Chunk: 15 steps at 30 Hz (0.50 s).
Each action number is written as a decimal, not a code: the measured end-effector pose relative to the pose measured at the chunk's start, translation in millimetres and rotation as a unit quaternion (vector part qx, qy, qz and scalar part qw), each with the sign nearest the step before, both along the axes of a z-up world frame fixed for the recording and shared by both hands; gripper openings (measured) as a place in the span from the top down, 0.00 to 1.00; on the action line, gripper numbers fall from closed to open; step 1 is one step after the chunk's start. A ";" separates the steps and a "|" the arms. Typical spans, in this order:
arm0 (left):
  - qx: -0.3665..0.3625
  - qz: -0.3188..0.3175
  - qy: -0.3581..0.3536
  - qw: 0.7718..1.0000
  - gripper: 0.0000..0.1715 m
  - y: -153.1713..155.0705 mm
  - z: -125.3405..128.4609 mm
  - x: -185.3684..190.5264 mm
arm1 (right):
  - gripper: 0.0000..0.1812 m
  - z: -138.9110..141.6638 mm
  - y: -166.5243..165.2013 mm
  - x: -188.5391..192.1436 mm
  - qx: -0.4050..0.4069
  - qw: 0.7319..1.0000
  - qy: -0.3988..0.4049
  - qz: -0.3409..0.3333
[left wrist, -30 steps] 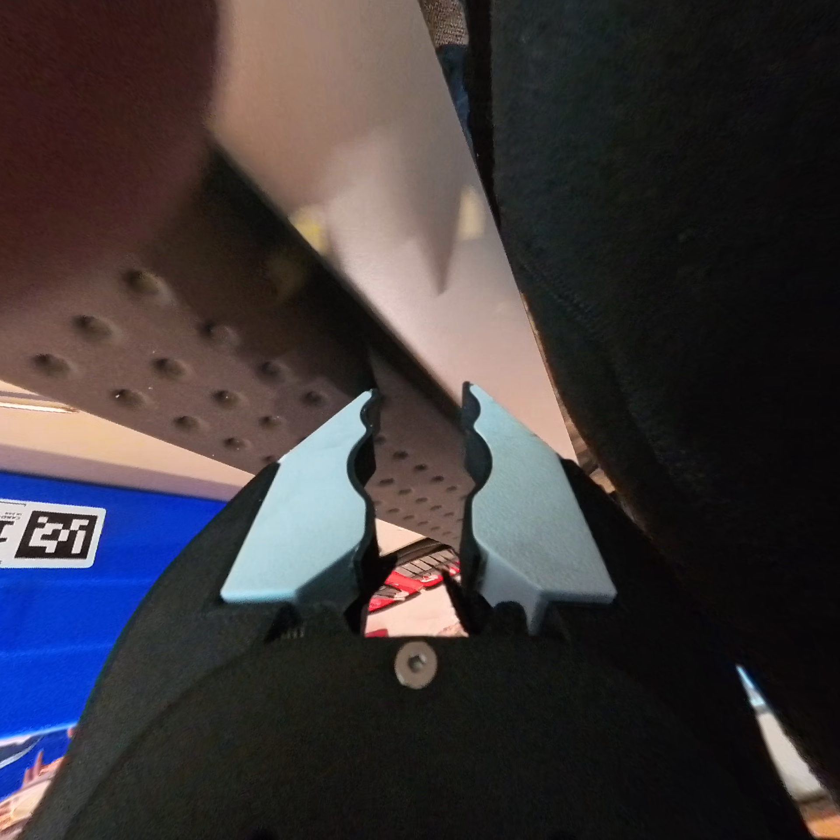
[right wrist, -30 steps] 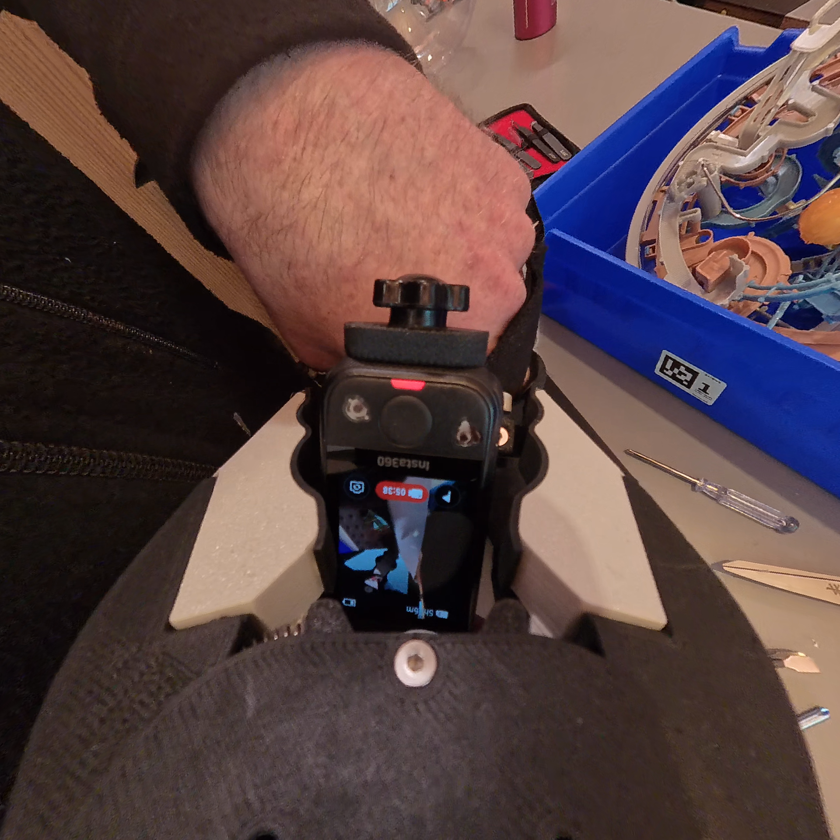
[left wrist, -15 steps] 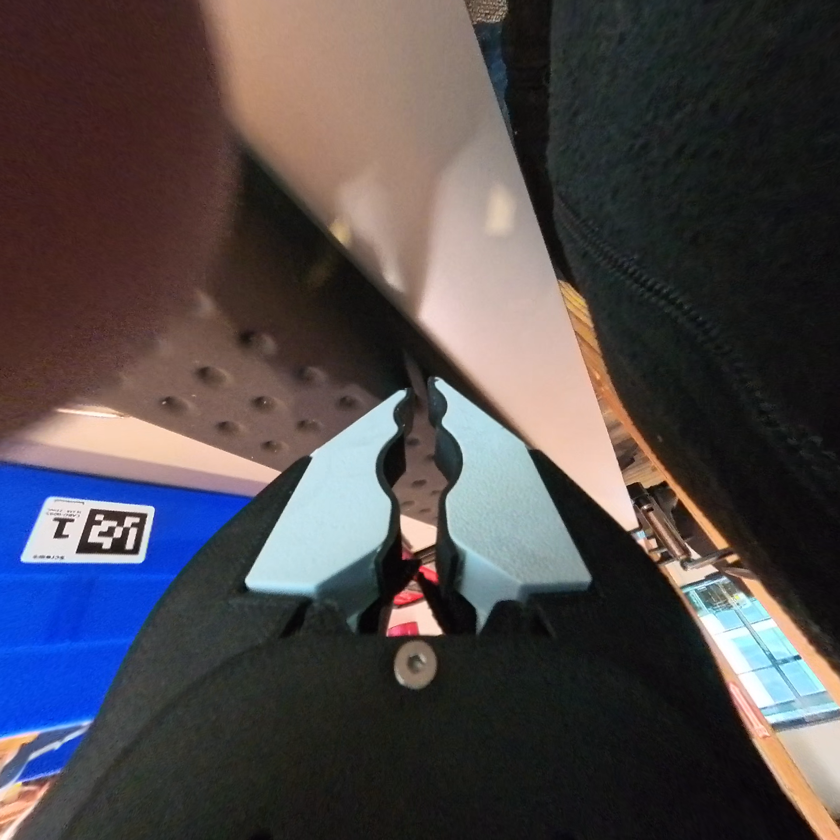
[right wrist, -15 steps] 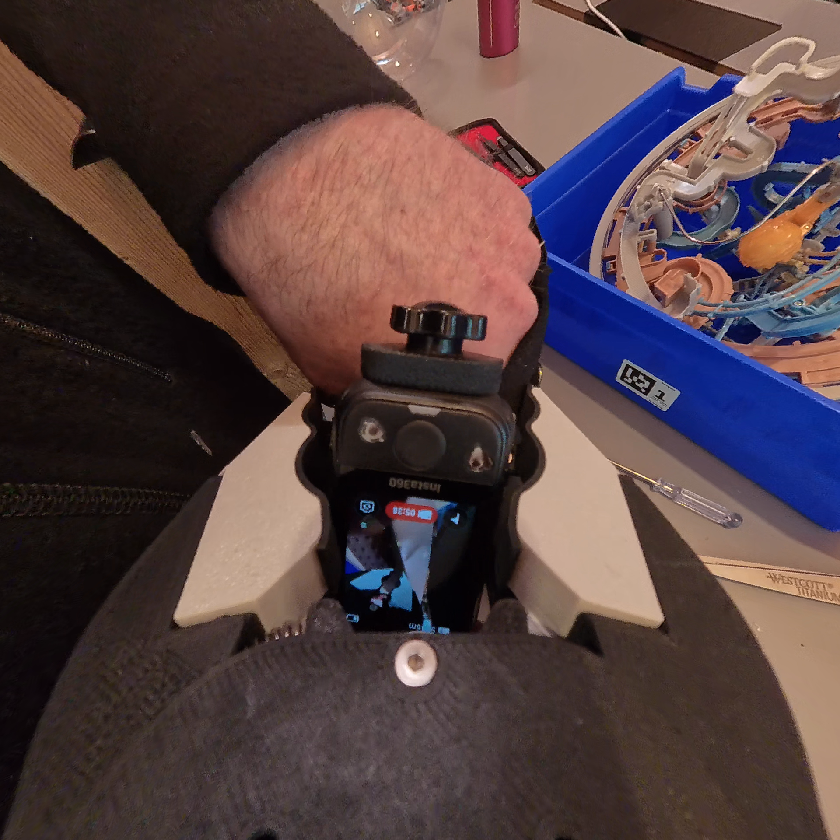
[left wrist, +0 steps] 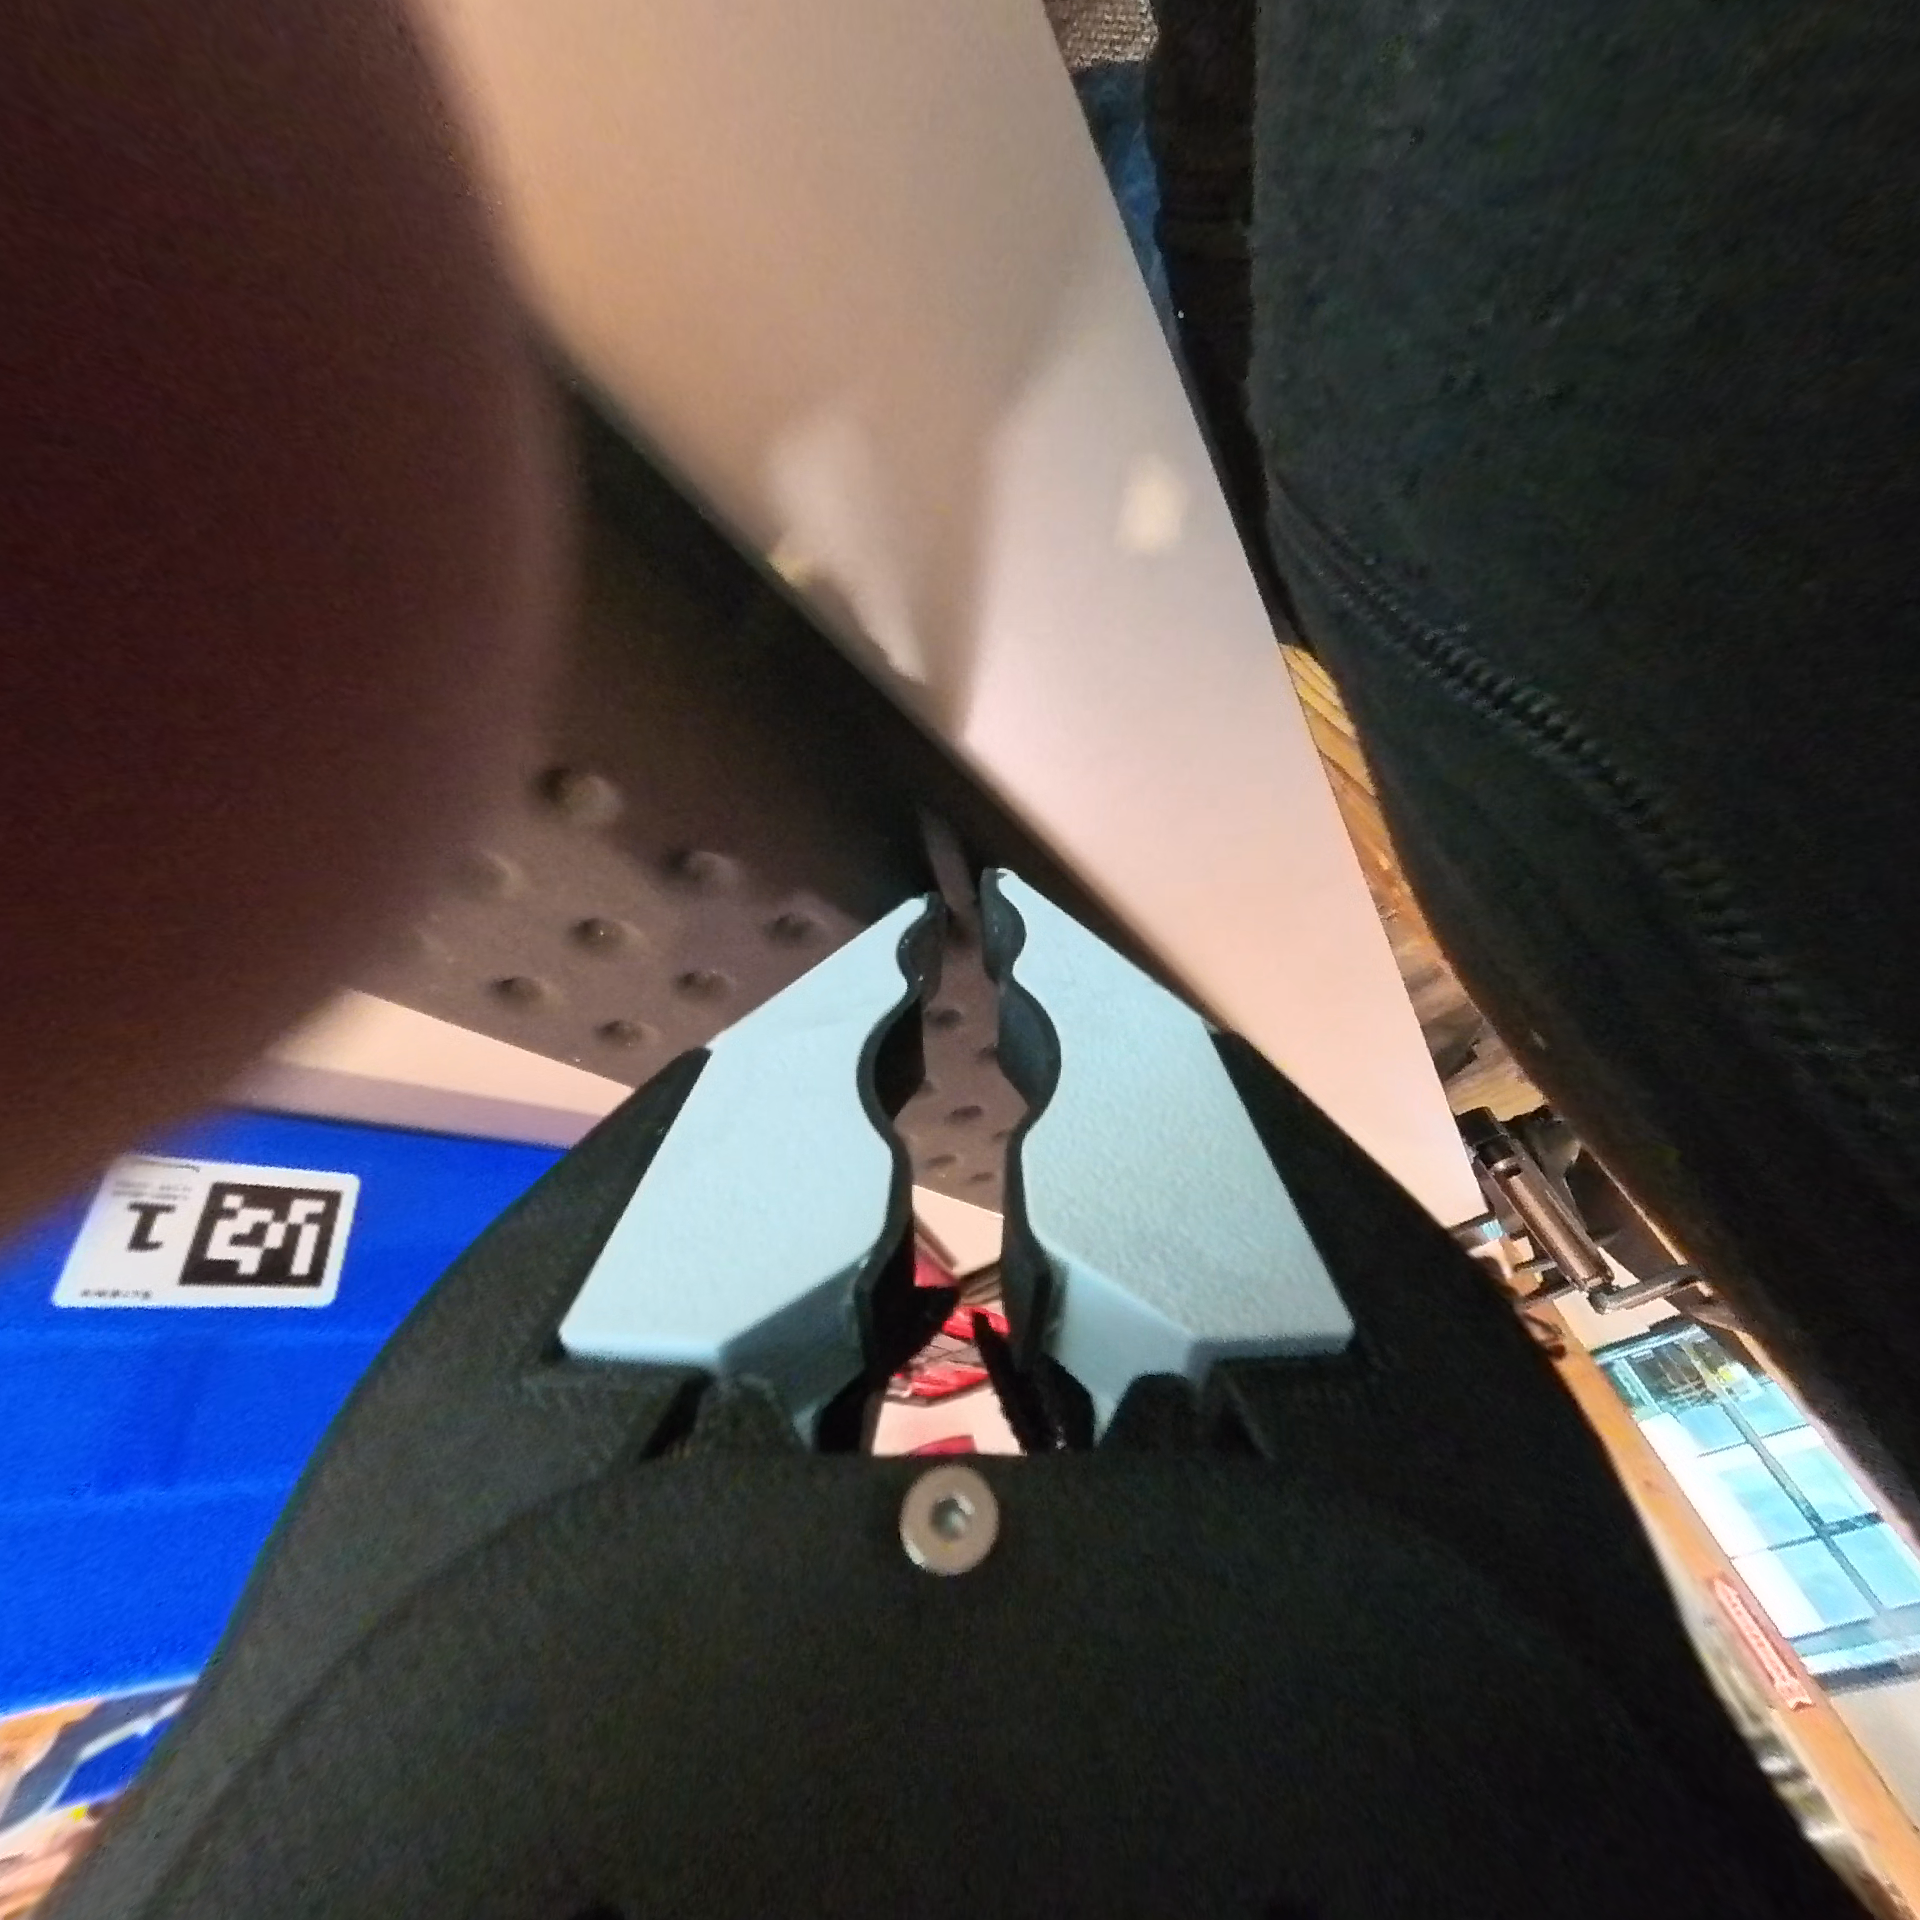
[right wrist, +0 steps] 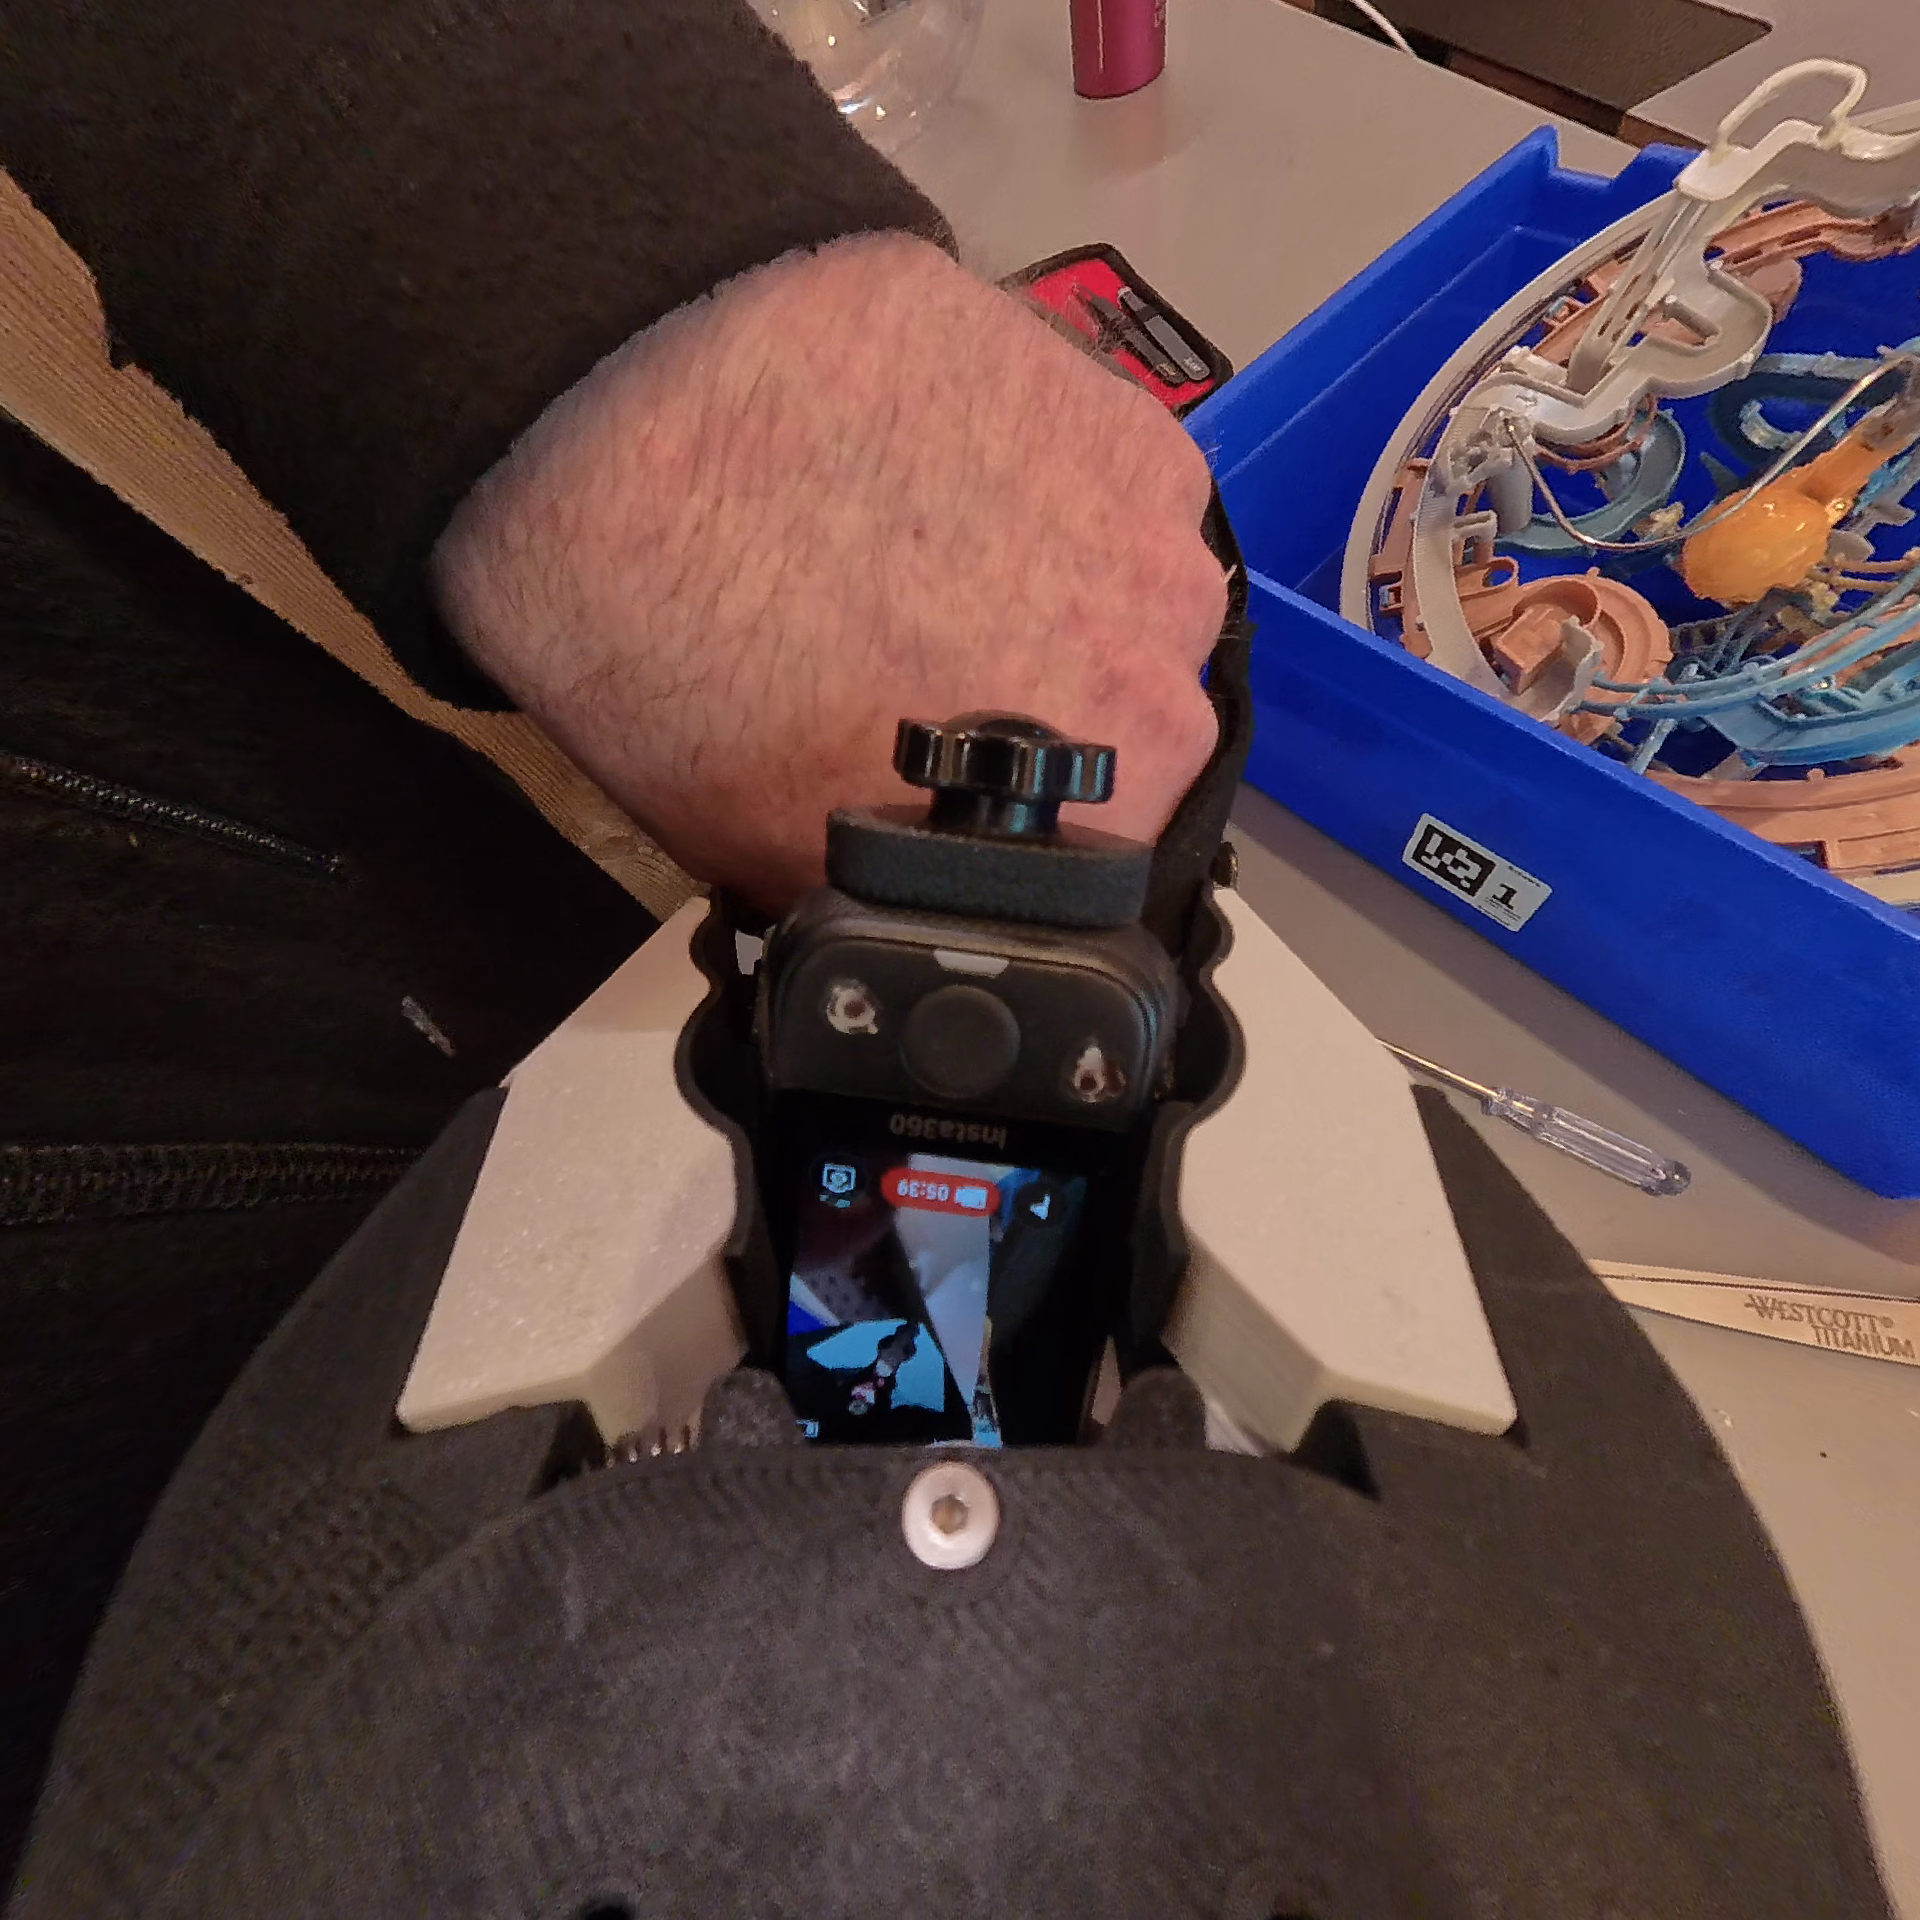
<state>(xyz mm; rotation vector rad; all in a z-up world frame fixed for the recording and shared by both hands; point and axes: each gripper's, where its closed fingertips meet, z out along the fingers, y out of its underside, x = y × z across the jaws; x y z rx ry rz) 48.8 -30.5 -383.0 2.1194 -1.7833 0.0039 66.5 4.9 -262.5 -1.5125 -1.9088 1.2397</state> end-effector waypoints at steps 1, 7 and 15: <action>-0.002 -0.003 -0.001 1.000 0.99 -0.5 -0.4 -0.3 | 0.54 -0.4 0.1 -0.4 -0.001 1.000 0.000 -0.002; -0.013 -0.016 -0.008 1.000 0.99 -1.5 -2.1 -0.9 | 0.54 -2.4 1.7 -1.5 -0.008 1.000 -0.004 -0.014; -0.018 -0.019 -0.003 1.000 0.98 -4.5 -2.6 -1.5 | 0.54 -1.8 2.2 -0.7 -0.012 1.000 0.002 -0.016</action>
